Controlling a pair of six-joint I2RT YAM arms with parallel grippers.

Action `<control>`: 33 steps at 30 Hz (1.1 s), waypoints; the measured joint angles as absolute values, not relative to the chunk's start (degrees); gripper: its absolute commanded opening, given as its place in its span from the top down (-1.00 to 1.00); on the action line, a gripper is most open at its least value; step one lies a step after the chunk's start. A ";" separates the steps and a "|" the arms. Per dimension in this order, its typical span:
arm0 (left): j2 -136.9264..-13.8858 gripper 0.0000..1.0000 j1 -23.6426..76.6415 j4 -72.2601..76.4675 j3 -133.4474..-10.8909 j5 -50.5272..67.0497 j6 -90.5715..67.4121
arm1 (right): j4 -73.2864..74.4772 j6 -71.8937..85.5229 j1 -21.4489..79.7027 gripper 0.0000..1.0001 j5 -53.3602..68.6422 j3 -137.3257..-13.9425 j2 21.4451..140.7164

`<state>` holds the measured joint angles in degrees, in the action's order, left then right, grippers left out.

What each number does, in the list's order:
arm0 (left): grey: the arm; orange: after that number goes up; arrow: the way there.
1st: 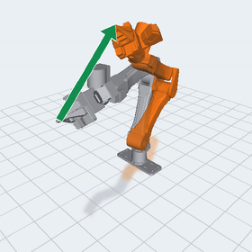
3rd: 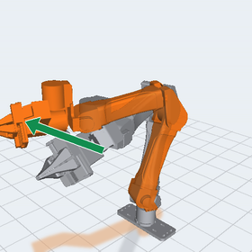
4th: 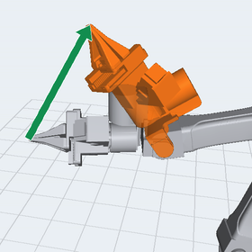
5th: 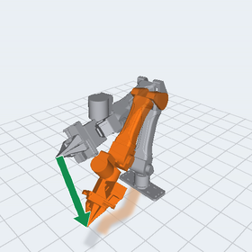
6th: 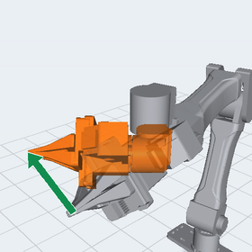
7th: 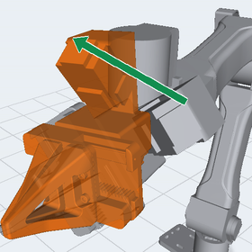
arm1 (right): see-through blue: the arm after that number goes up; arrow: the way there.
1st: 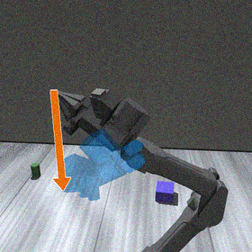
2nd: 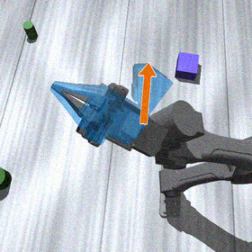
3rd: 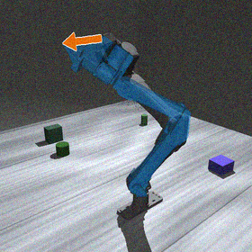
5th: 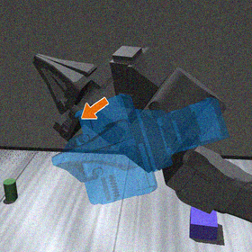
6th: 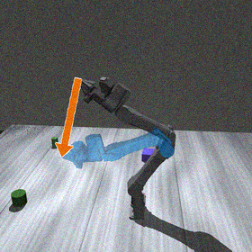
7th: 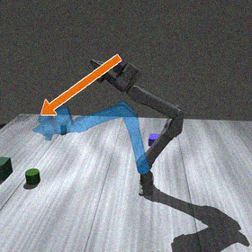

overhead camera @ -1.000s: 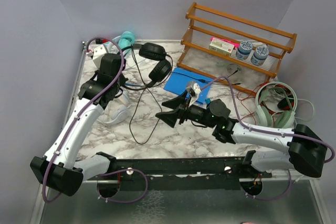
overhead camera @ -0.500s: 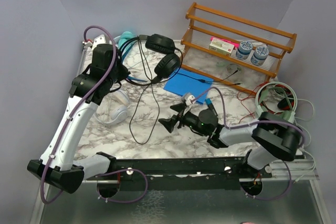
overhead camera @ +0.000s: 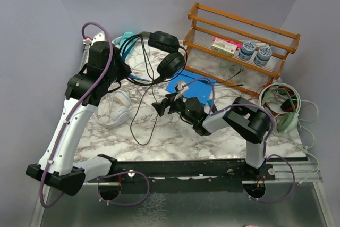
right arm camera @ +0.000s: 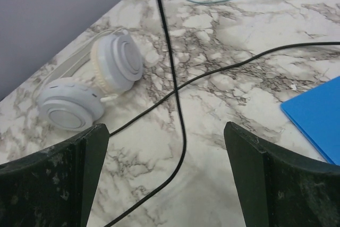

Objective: Wrap the headphones
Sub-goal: Wrap the headphones cable around the headphones.

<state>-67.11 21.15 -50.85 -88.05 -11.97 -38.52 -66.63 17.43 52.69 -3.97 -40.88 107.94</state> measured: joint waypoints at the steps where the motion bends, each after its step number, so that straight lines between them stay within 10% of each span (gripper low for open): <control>1: -67.16 1.00 21.15 -51.09 -88.38 -11.84 -38.52 | -66.46 17.85 52.14 -0.96 -3.70 -41.93 109.36; 16: -67.20 1.00 21.15 -52.03 -89.67 -10.85 -38.50 | -62.28 24.91 49.95 -0.30 5.63 -57.04 124.27; 23: -67.20 1.00 21.15 -52.05 -89.67 -10.79 -38.52 | -61.17 27.66 49.89 0.97 12.16 -59.18 126.72; 33: -67.46 1.00 21.15 -52.27 -89.67 -11.70 -38.57 | -67.05 30.87 50.89 0.99 22.85 -45.54 114.28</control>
<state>-67.46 21.15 -52.27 -89.67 -11.70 -38.57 -67.05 30.87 50.89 22.85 -45.54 114.28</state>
